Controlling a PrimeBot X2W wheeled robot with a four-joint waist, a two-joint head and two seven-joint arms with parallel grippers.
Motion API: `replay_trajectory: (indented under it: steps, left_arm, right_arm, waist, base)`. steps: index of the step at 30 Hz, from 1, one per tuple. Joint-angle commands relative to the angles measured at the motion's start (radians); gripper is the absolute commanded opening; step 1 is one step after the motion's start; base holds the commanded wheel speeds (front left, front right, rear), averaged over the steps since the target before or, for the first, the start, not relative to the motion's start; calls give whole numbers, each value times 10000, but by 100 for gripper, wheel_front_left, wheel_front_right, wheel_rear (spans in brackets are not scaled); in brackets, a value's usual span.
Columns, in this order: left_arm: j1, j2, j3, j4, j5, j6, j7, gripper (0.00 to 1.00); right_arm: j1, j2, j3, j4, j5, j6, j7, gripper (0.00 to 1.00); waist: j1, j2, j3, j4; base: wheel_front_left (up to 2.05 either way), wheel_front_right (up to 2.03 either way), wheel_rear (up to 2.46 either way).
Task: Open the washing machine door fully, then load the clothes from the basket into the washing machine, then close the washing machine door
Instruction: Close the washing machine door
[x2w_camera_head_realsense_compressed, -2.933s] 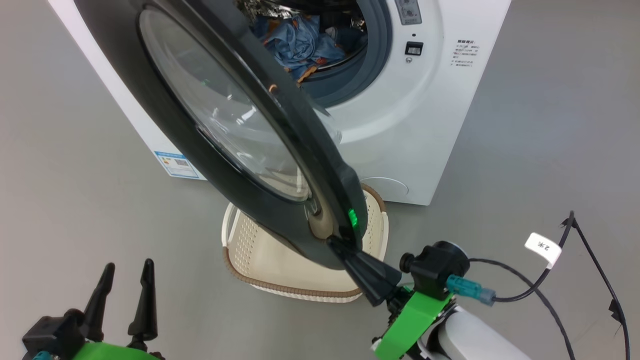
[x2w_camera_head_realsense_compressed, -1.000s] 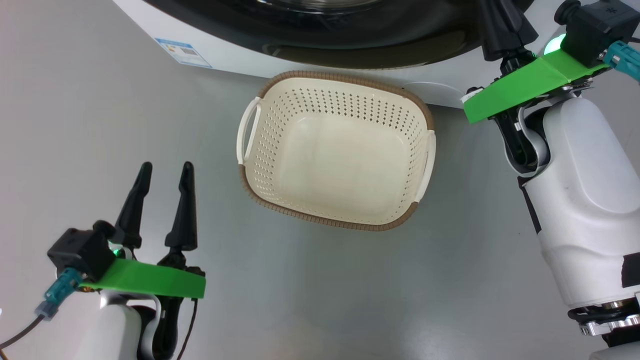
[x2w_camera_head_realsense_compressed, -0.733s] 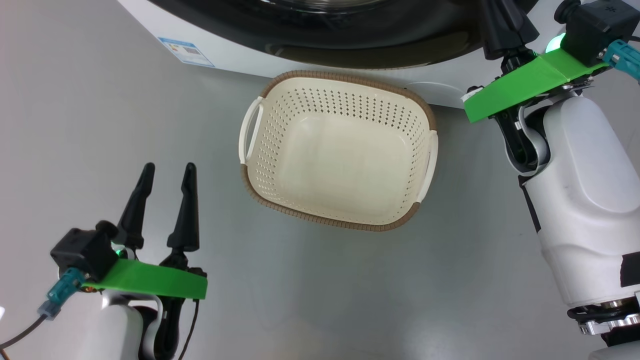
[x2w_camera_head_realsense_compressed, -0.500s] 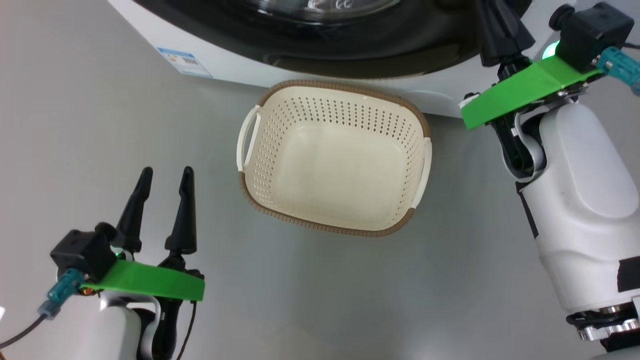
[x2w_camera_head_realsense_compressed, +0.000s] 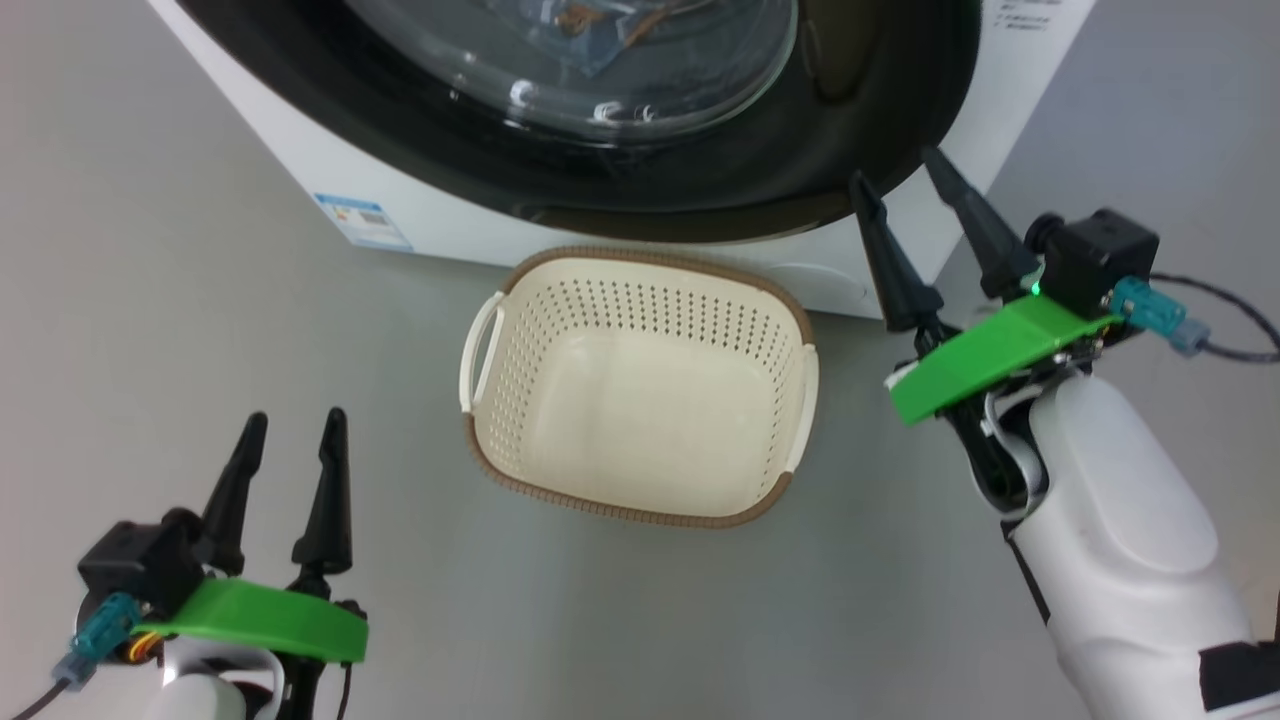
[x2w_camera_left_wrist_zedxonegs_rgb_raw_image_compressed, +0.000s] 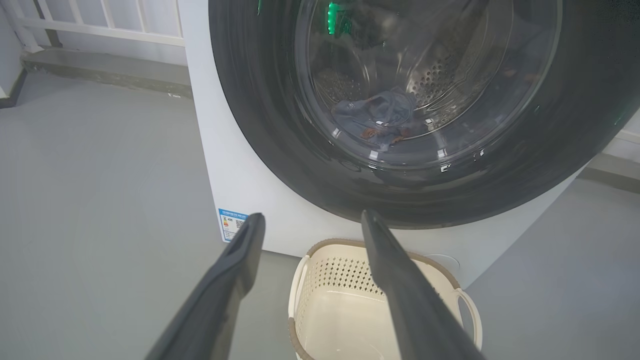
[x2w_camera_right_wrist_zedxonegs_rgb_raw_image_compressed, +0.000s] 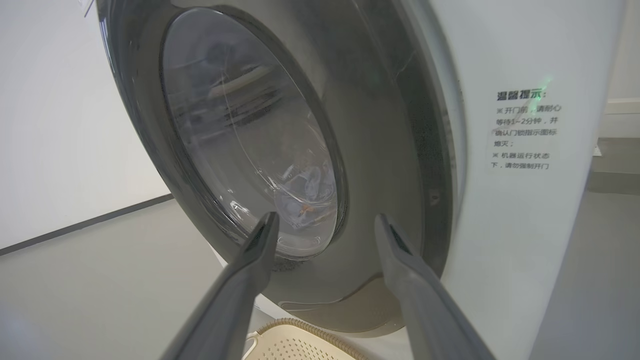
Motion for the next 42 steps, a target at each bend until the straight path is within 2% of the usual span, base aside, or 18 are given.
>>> replay_trajectory:
  steps: [1, 8, 23, 42]
  left_arm:
    - [41, 333, 388, -165, -10, -16, -65, 100]
    - [438, 580, 457, -40, 20, -16, -65, 100]
    - [914, 1002, 938, 309, 8, -16, -65, 100]
    - [1363, 1167, 1463, 499, 258, -16, -65, 100]
  right_arm:
    - [200, 217, 244, -290, 110, -23, -48, 100]
    - [1179, 204, 222, -392, 175, -23, -48, 100]
    - [2972, 27, -479, -609, 64, -23, -48, 100]
    - [4203, -168, -1035, -941, -17, -23, -48, 100]
  waist:
    - [0, 0, -341, -242]
    - [0, 0, -882, -662]
    - [0, 0, -1581, -1792]
    - [0, 0, -2112, -2722]
  base:
    - [0, 0, 0]
    - [0, 0, 0]
    - [0, 0, 0]
    - [0, 0, 0]
